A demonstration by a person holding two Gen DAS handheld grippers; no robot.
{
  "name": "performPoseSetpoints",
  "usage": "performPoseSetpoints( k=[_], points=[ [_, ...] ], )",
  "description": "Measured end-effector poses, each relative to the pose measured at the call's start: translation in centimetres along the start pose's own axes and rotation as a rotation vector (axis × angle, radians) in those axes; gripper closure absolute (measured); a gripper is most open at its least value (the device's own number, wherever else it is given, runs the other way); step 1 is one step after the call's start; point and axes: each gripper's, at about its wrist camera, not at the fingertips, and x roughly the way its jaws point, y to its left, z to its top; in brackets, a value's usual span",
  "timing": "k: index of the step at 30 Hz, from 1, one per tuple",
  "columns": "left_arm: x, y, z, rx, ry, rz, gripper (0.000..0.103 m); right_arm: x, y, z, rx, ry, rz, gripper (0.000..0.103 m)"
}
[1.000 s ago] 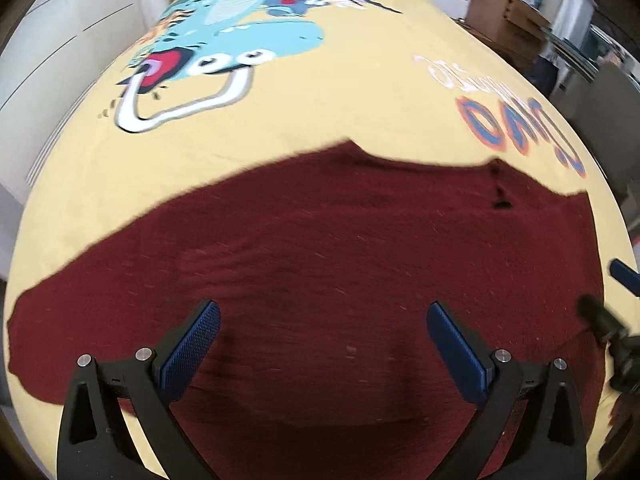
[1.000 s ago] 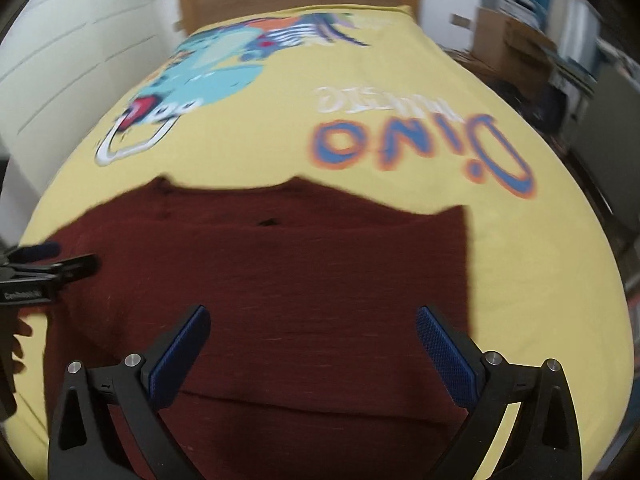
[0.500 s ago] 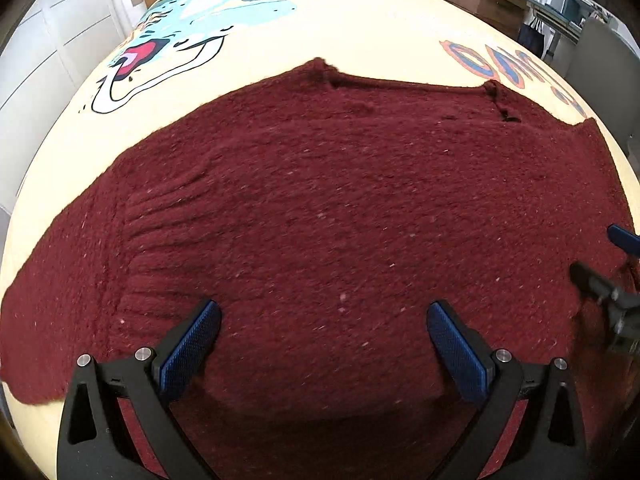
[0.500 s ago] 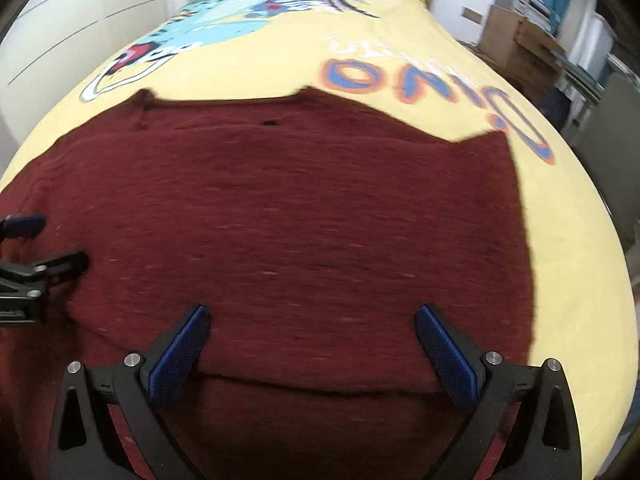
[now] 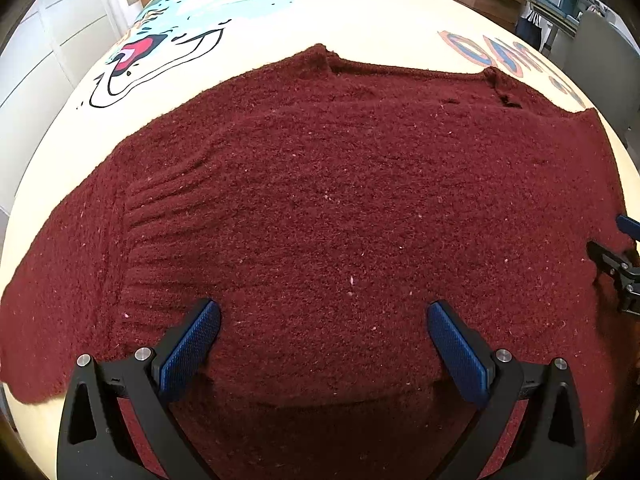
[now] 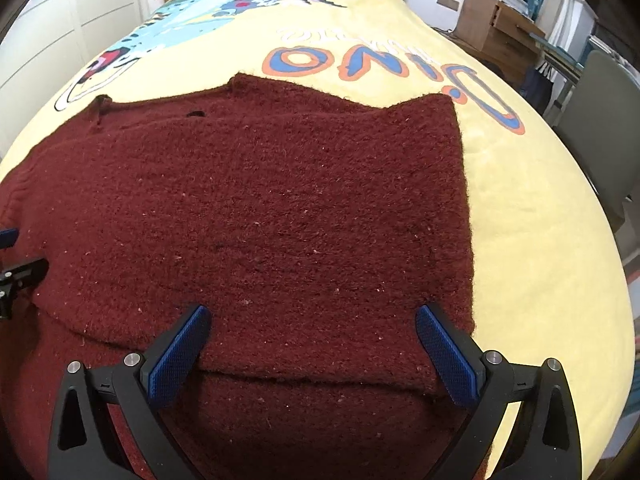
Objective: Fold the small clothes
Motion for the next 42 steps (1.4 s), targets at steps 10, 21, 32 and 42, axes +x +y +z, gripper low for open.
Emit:
performPoseSetpoints(
  k=[10, 21, 32, 42],
  points=[
    [-1.4, 1.0, 0.5, -0.032, -0.007, -0.032, 0.001, -1.6, 0.4, 0.3, -0.004, 0.024, -0.017, 0.001],
    [-8.8, 10.8, 0.3, -0.222, -0.045, 0.009, 0.001, -7.4, 0.3, -0.2, 0.020, 0.019, 0.018, 0.001],
    [-10.4, 25.0, -5.9, -0.567, -0.002, 0.129, 0.001, -10.6, -0.5, -2.0, 0.050, 0.021, 0.027, 0.000],
    [-9.8, 34.3, -10.4, -0.885, 0.064, 0.167, 0.001, -10.3, -0.7, -3.5, 0.051, 0.059, 0.033, 0.000]
  ],
)
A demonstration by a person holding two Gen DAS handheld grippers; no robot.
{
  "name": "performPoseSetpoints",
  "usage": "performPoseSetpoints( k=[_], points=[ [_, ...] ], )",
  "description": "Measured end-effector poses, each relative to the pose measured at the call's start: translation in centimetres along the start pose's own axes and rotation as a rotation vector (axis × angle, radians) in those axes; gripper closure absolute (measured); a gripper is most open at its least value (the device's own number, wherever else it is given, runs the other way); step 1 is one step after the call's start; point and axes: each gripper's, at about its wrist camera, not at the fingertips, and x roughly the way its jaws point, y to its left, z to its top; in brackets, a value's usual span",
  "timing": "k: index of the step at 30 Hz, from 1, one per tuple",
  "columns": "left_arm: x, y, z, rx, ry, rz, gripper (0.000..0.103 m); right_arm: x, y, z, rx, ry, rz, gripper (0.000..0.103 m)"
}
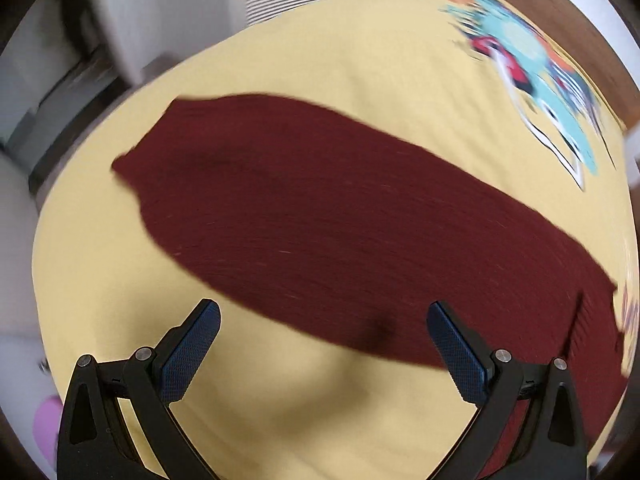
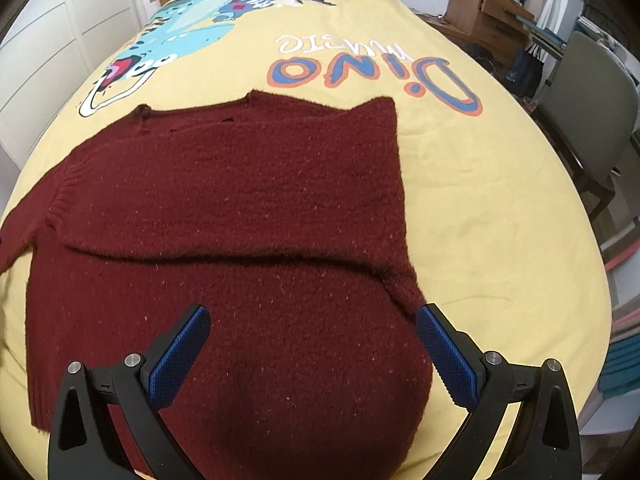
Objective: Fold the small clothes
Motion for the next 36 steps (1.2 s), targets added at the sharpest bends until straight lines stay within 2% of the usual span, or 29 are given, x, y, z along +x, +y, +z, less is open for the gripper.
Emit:
performPoseSetpoints(
  k=[4, 8, 11, 13, 15, 16, 17, 18, 19, 20, 21, 23, 26, 29, 36],
  points=[
    [1.3, 2.3, 1.9, -0.061, 0.028, 0.042, 0.001, 0.1, 0.1, -0.5, -0.009, 0.010, -0.003, 0.000],
    [3.4, 4.1, 3.1, -0.192, 0.094, 0.001, 0.002, -0.2, -0.2, -0.8, -0.013, 0.010, -0.009, 0.000],
    [4.3, 4.6, 3.5, -0.216, 0.113, -0.016, 0.002, -0.4, -0.7, -0.9, -0.005, 0.009, -0.019, 0.000],
    [4.2, 4.4, 3.8, -0.207, 0.101, -0.022, 0.007, -0.3, -1.2, -1.0, 0.005, 0.017, -0.024, 0.000],
    [3.9, 4.5, 3.5, -0.180, 0.097, -0.049, 0.029, -0.2, -1.4, -1.0, 0.003, 0.022, -0.037, 0.001],
    [3.8, 4.1, 3.7, -0.159, 0.104, -0.068, 0.033, -0.2, -1.6, -1.0, 0.002, 0.024, -0.042, 0.000],
    [3.8, 3.6, 4.0, -0.121, 0.113, -0.068, 0.044, -0.1, -1.7, -1.0, 0.003, 0.026, -0.046, 0.000],
    [3.8, 3.1, 4.4, -0.084, 0.120, -0.072, 0.060, -0.1, -1.9, -1.0, 0.006, 0.027, -0.050, 0.000],
    [3.7, 2.9, 4.6, -0.071, 0.123, -0.082, 0.069, 0.0, -2.0, -1.1, 0.010, 0.027, -0.052, 0.000],
    [3.6, 2.5, 5.2, -0.072, 0.130, -0.105, 0.087, 0.1, -2.1, -1.1, 0.016, 0.029, -0.056, 0.000],
    [3.4, 2.5, 5.4, -0.084, 0.137, -0.135, 0.095, 0.1, -2.2, -1.1, 0.022, 0.028, -0.058, 0.000],
    [2.7, 2.0, 6.1, -0.082, 0.131, -0.158, 0.095, 0.0, -2.3, -1.1, 0.025, 0.029, -0.055, 0.000],
    [0.9, 0.2, 6.5, -0.005, 0.091, -0.156, 0.095, -0.1, -2.3, -1.0, 0.017, 0.026, -0.052, 0.000],
    [-1.1, -1.9, 5.9, 0.052, 0.070, -0.185, 0.096, -0.3, -2.2, -0.8, 0.011, 0.019, -0.052, 0.000],
    [-6.7, -7.8, 2.1, 0.201, 0.027, -0.282, 0.097, -1.0, -1.8, -0.3, 0.017, -0.007, -0.034, 0.000]
  ],
)
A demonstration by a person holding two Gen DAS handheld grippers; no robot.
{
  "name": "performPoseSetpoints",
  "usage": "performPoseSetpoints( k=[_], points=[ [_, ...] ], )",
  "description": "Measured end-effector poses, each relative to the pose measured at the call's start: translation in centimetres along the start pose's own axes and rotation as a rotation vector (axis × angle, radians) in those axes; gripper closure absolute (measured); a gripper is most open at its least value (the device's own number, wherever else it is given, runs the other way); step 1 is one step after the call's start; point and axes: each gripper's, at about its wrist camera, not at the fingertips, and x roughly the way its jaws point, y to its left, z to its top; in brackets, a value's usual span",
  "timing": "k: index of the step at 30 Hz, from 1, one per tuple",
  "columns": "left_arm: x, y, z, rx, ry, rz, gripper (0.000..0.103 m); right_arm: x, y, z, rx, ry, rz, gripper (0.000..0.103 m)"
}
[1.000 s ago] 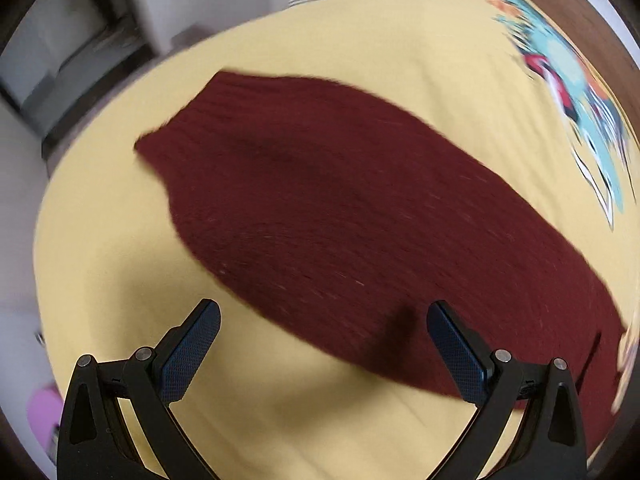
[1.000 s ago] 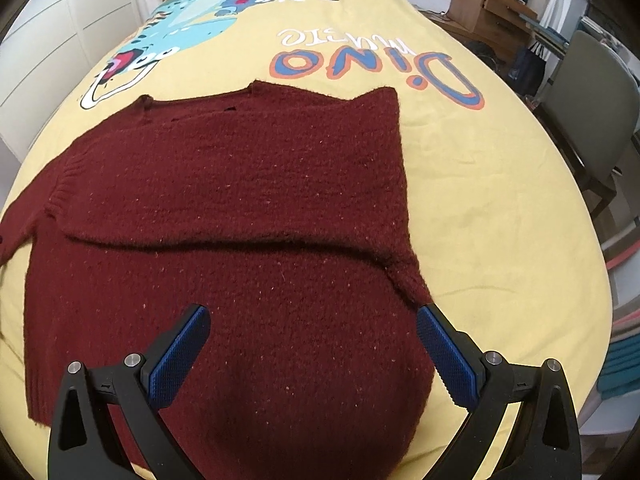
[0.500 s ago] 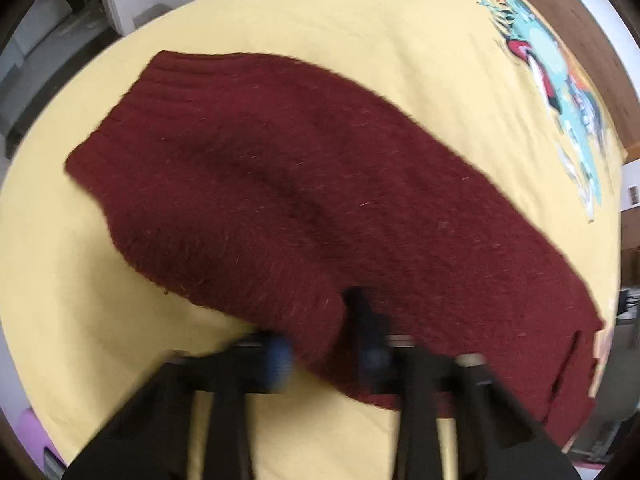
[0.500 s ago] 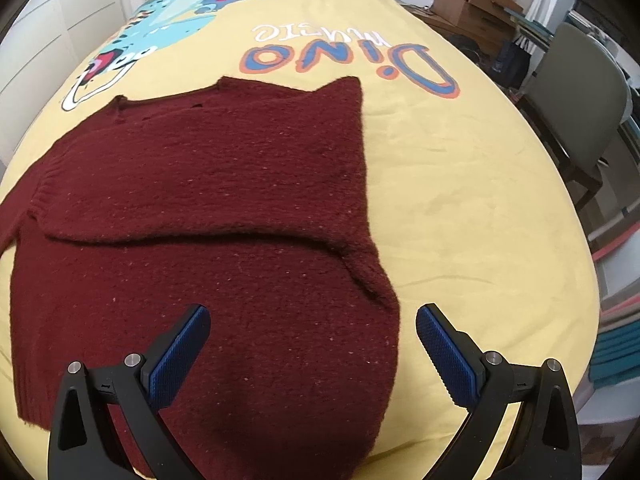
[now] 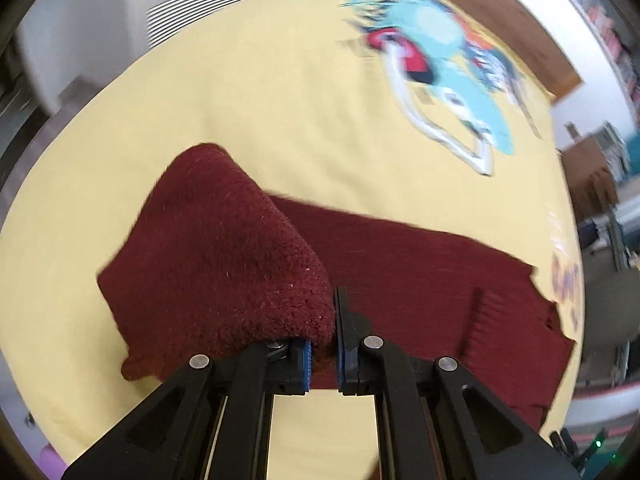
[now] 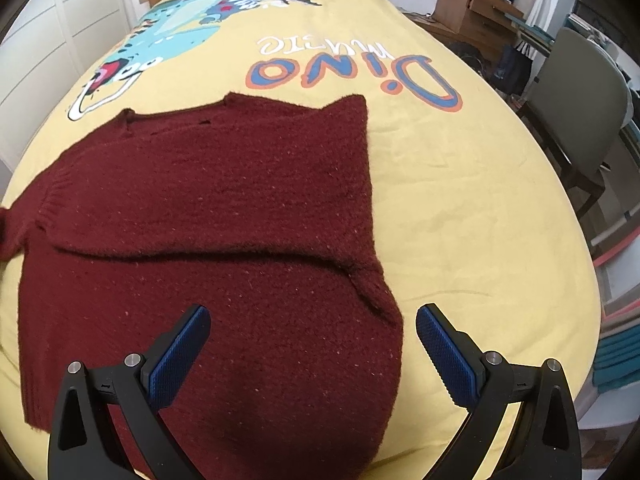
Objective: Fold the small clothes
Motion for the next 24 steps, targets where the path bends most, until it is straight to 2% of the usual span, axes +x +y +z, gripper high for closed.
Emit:
performPoseSetpoints(
  k=[4, 11, 12, 16, 19, 21, 24],
  points=[
    [-1.1, -5.7, -0.8, 0.086, -0.009, -0.084, 0.097, -0.3, 0.0, 0.2, 0.001, -0.012, 0.003, 0.000],
    [-0.8, -19.2, -2.8, 0.304, 0.004, -0.225, 0.097, -1.6, -0.7, 1.1, 0.013, -0.046, 0.006, 0.000],
    [0.2, -20.9, -2.3, 0.320, 0.008, -0.243, 0.097, -1.9, -0.9, 1.3, 0.015, -0.054, 0.004, 0.000],
    [3.5, -27.8, -4.8, 0.406, 0.055, -0.319, 0.097, -2.5, -1.3, 1.9, 0.027, -0.074, 0.006, 0.000],
    [7.0, -31.0, -6.6, 0.423, 0.104, -0.329, 0.097, -2.8, -1.6, 2.0, 0.037, -0.078, 0.014, 0.000],
    [9.5, -32.3, -8.4, 0.435, 0.138, -0.303, 0.097, -2.8, -1.7, 1.8, 0.039, -0.077, 0.018, 0.000],
    [12.6, -32.2, -10.7, 0.431, 0.195, -0.275, 0.097, -2.8, -1.7, 1.4, 0.037, -0.071, 0.022, 0.000]
  ],
)
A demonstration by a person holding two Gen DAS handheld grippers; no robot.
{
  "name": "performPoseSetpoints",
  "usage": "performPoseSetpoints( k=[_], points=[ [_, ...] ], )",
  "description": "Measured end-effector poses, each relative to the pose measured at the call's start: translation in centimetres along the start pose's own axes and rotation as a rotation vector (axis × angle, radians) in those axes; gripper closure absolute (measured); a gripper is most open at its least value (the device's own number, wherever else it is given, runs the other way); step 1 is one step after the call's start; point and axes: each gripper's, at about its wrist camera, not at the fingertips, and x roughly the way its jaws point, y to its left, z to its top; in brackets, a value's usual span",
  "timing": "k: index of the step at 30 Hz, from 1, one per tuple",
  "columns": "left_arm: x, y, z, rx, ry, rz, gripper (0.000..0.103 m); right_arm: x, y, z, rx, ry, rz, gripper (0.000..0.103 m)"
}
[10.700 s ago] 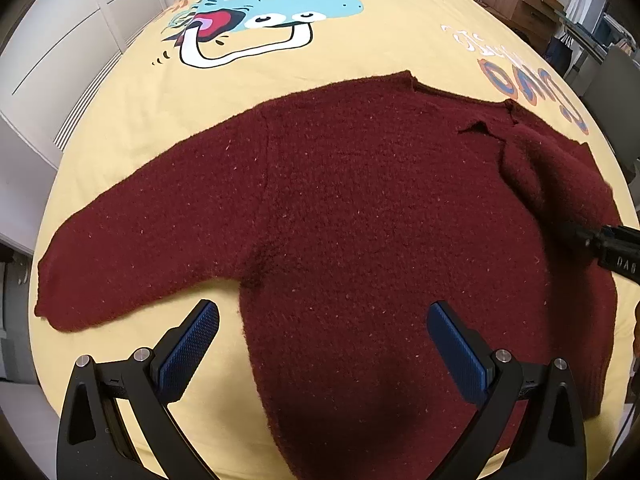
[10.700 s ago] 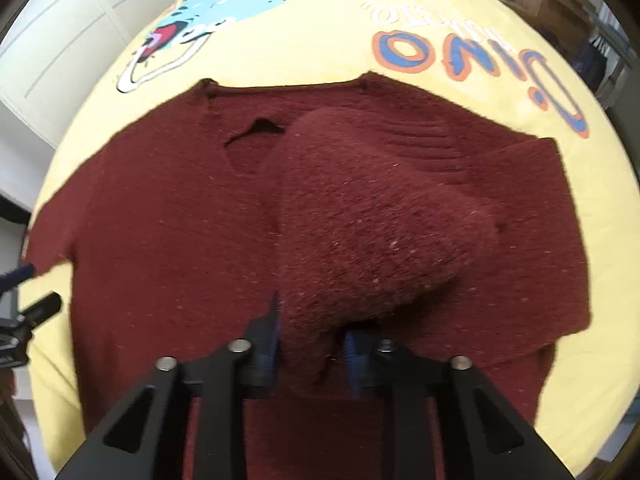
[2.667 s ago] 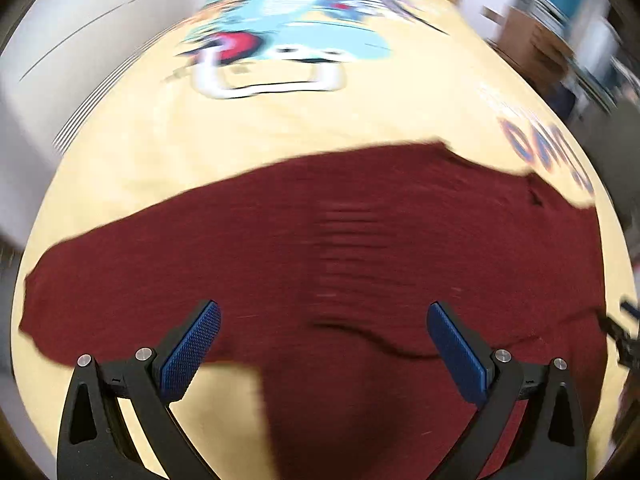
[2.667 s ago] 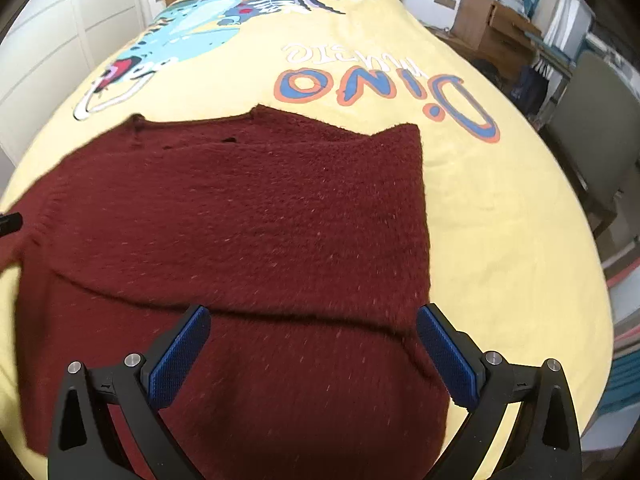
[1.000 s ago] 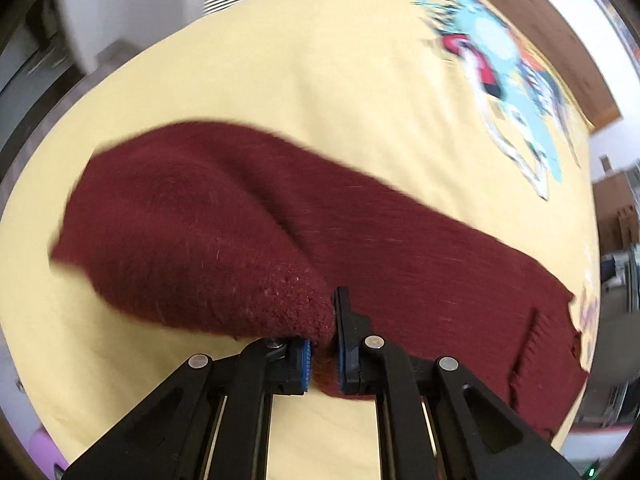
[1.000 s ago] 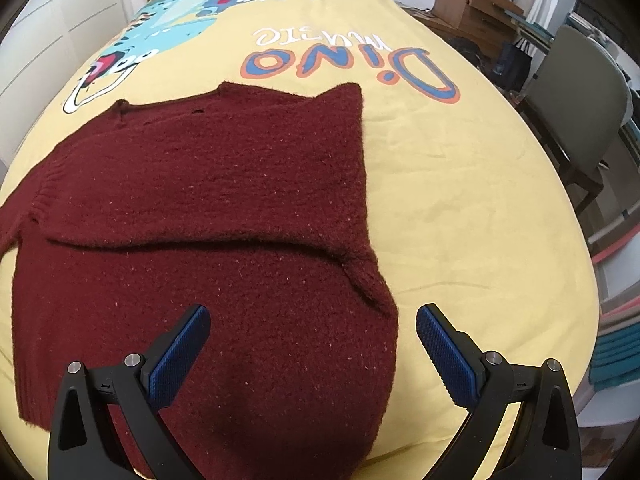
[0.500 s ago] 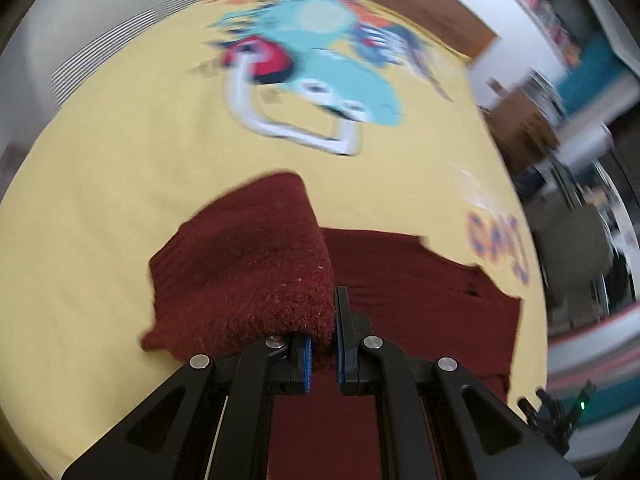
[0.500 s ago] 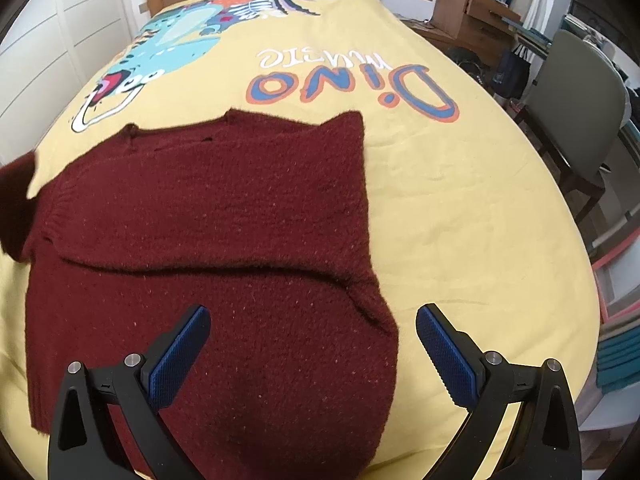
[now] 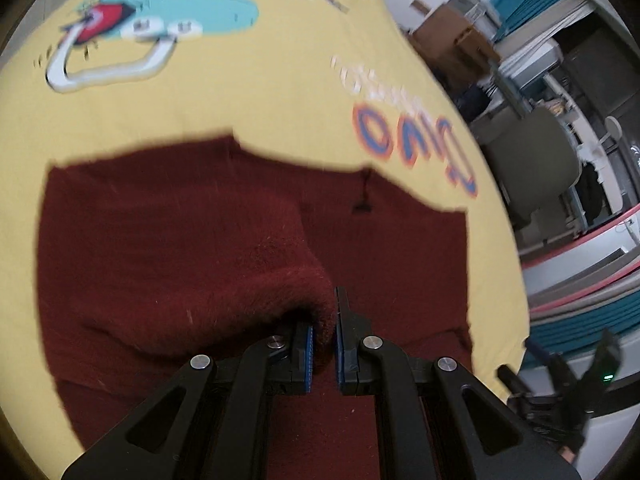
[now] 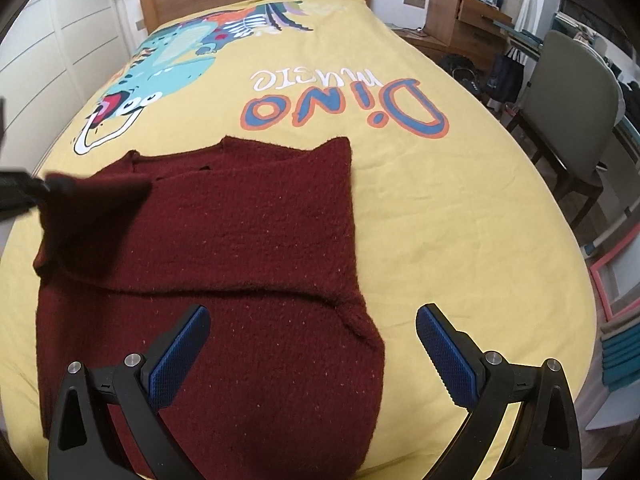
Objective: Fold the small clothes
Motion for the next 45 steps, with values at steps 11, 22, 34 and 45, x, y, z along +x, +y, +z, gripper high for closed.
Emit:
performPoseSetpoints(
  k=[11, 22, 34, 45],
  points=[
    [4.7, 1.1, -3.0, 0.017, 0.093, 0.088, 0.080, 2.3, 0.2, -1.6, -0.005, 0.082, 0.001, 0.001],
    [1.1, 0.8, -3.1, 0.120, 0.025, 0.205, 0.001, 2.0, 0.6, -1.6, -0.012, 0.074, 0.005, 0.000],
    [-5.1, 9.0, -4.8, 0.112, 0.002, 0.330, 0.001, 2.3, 0.9, -2.1, -0.008, 0.090, 0.007, 0.000],
    [-1.6, 14.8, -6.3, 0.008, 0.049, 0.347, 0.003, 3.0, 2.5, -2.3, -0.051, 0.126, 0.003, 0.000]
  ],
)
